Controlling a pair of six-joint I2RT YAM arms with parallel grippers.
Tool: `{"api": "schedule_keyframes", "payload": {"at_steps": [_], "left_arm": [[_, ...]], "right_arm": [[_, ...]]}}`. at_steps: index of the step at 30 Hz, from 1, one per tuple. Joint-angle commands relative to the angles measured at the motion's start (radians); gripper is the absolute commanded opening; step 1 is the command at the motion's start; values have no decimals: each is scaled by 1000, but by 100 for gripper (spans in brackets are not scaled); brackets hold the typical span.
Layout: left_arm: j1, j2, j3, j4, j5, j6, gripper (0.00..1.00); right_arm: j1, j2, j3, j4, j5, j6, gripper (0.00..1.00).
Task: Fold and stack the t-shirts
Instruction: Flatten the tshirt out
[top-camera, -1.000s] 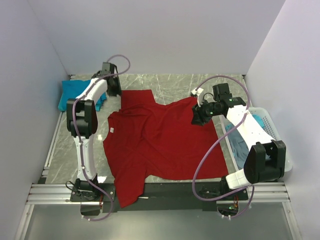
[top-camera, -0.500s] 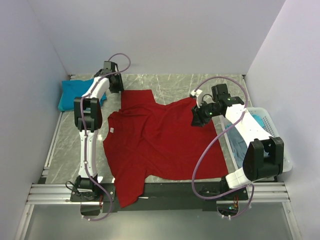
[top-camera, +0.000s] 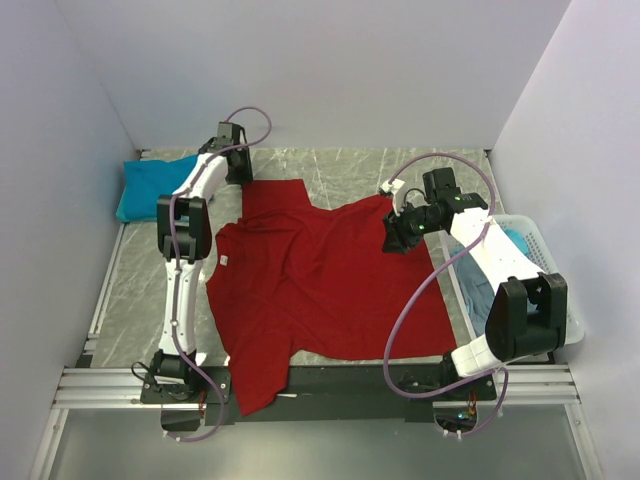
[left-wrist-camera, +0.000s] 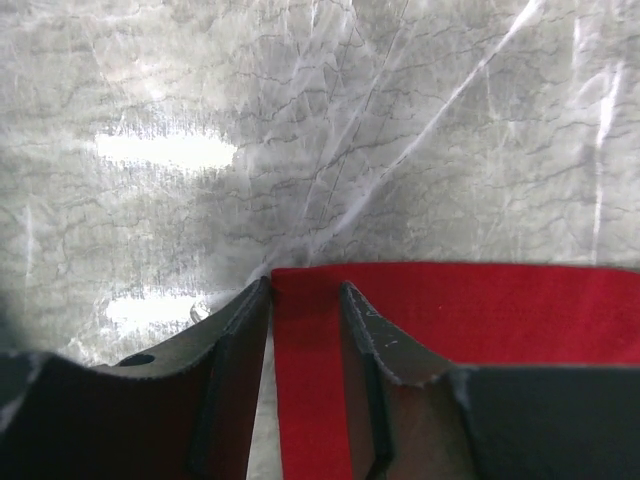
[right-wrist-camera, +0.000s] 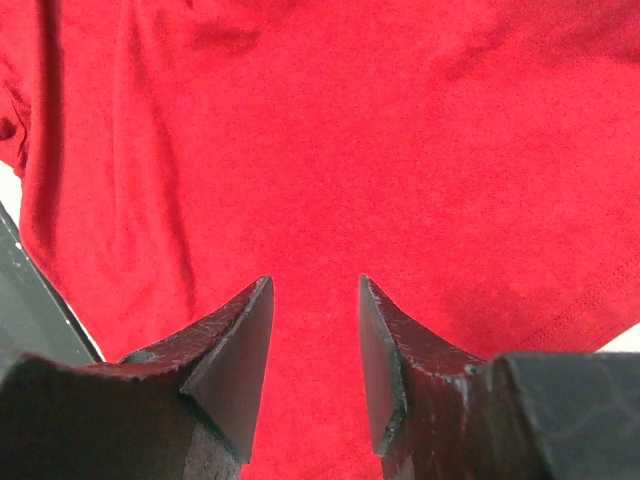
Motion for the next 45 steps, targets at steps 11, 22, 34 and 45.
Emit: {"api": "schedule_keyframes", "payload": {"at_steps": [11, 22, 34, 45], "left_arm": [[-66, 83, -7, -135, -175, 55, 20], [-63, -163, -189, 14, -149, 37, 0], [-63, -286, -322, 57, -39, 15, 0], [-62, -294, -282, 28, -6, 18, 0]], "right_arm": [[-10, -8, 8, -10, -4, -17, 47], [-21, 50, 61, 146, 150, 216, 48], [-111, 729, 838, -79, 334, 437, 49], [-127, 985, 1168, -90, 466, 411, 47]]}}
